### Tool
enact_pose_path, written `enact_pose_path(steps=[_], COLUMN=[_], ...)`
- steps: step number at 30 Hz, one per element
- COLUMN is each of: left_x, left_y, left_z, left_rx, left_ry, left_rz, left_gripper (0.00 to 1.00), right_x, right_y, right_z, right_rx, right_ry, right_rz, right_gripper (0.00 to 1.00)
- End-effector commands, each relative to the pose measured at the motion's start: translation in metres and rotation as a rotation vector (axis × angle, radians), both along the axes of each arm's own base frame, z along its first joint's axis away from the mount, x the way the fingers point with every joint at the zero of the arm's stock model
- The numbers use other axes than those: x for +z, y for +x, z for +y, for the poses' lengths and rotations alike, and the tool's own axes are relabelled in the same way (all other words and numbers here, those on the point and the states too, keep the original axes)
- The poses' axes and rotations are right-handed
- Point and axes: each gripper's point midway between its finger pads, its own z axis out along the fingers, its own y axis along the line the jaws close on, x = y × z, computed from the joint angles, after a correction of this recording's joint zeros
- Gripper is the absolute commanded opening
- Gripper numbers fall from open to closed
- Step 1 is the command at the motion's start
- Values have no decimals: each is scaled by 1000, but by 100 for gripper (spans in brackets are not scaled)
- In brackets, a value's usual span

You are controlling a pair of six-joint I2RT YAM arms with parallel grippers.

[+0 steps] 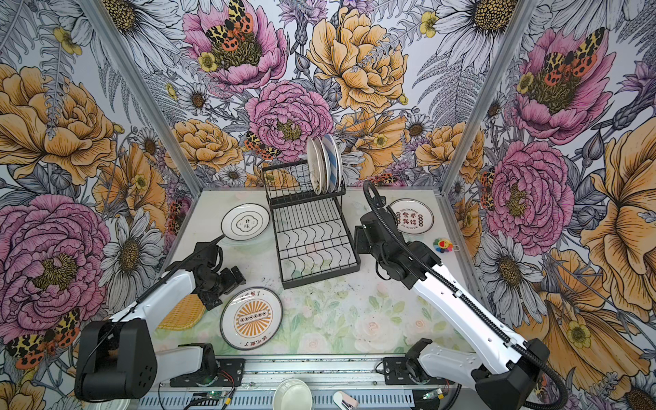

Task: Load the plates into the dish rack

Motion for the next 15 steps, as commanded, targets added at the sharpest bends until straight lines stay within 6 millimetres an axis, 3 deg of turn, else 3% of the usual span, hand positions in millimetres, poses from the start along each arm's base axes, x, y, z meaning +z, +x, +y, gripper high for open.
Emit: enact_pose_path(steps=[1,6,15], left_x=[0,-6,-5], left_y=[-9,-19,-23], left_z=[10,10,-15], left_rx=[74,118,71], left_ry=[39,32,-55], left_rz=[12,34,37], left_gripper=[99,99,99], right_x=[11,11,13], right_y=[0,0,-3], right_z=[-3,-3,-5], right_rx=[-16,-14,-16], right_ry=[34,34,37], right_rz=[-37,-36,-46], right_gripper=[64,64,64])
